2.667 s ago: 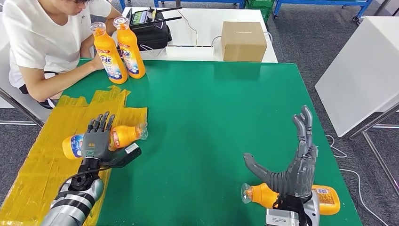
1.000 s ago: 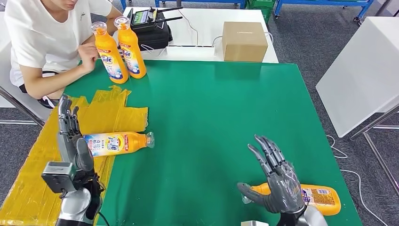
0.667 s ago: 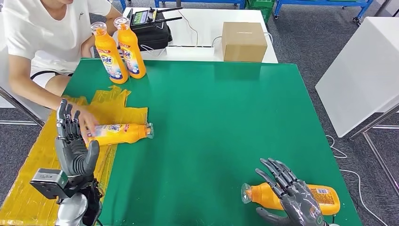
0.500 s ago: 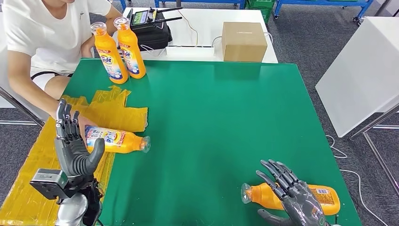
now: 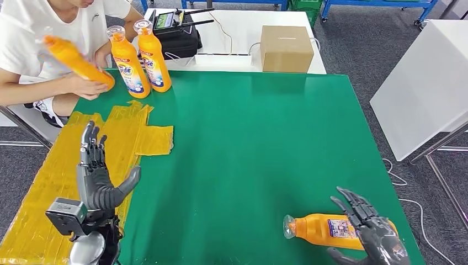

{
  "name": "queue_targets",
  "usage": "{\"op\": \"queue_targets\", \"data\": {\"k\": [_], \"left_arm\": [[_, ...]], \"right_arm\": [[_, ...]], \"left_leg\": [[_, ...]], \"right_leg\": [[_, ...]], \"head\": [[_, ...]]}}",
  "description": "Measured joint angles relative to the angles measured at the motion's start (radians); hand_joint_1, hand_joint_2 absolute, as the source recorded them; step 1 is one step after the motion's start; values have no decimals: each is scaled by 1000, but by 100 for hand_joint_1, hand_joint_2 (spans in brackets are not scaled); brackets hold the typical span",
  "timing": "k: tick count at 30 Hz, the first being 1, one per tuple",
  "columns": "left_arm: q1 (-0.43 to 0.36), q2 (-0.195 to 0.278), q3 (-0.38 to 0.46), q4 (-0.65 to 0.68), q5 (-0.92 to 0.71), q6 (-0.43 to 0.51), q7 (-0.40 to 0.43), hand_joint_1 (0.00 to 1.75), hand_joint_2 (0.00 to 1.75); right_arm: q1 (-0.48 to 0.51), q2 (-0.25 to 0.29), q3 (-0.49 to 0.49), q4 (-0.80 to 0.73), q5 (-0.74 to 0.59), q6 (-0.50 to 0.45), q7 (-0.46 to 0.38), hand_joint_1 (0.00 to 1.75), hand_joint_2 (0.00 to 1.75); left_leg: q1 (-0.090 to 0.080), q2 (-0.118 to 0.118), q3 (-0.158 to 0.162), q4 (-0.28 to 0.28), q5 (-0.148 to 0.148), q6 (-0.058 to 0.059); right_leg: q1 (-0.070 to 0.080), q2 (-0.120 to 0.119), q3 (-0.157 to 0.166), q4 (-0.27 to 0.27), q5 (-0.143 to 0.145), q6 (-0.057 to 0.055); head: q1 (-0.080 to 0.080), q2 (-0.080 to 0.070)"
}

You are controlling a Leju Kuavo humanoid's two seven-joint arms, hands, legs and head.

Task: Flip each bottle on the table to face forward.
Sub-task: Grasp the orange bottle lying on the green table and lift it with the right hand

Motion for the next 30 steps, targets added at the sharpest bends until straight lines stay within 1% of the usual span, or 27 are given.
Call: {"op": "queue_targets", "data": {"k": [3, 5, 8, 11, 16, 20, 30], "left_arm": [[28, 0, -8, 0, -31, -6, 20, 0, 175], [34, 0, -15, 0, -49, -13, 28, 0, 175], [35, -1, -34, 0, -72, -26, 42, 0, 175], [34, -1, -51, 0, -80, -27, 55, 0, 175], [32, -1, -64, 0, -82, -27, 65, 0, 175], [30, -1, -72, 0, -82, -31, 70, 0, 175], [11, -3, -84, 0, -82, -37, 77, 0, 175]], "right_arm": [[16, 30, -88, 1, 43, 48, 71, 0, 175], [28, 40, -129, 2, 97, 87, 120, 0, 175], [67, 35, -172, 13, 195, 144, 207, 0, 175], [91, 32, -199, 37, 244, 153, 244, 0, 175], [100, 40, -220, 74, 295, 165, 277, 0, 175], [89, 52, -226, 108, 334, 171, 289, 0, 175], [9, 98, -195, 222, 394, 166, 264, 0, 175]], "left_leg": [[0, 0, 0, 0, 0, 0], [0, 0, 1, 0, -1, 0], [0, -1, 3, 0, -3, 1], [0, 0, 3, 0, -3, 1], [0, 0, 4, 0, -3, 1], [0, 0, 4, 0, -3, 0], [0, 0, 6, 0, -3, 0]], "right_leg": [[0, 0, -1, 0, 0, 1], [0, 0, -5, 0, -2, 2], [0, -1, -4, 0, -4, 3], [0, 1, 3, 0, -4, 4], [-1, 1, 4, 0, -4, 4], [-1, 1, 4, 0, -4, 4], [-1, 1, 5, 0, -4, 4]], "head": [[0, 0], [0, 0], [0, 0], [0, 0], [0, 0], [0, 0], [0, 0]]}}
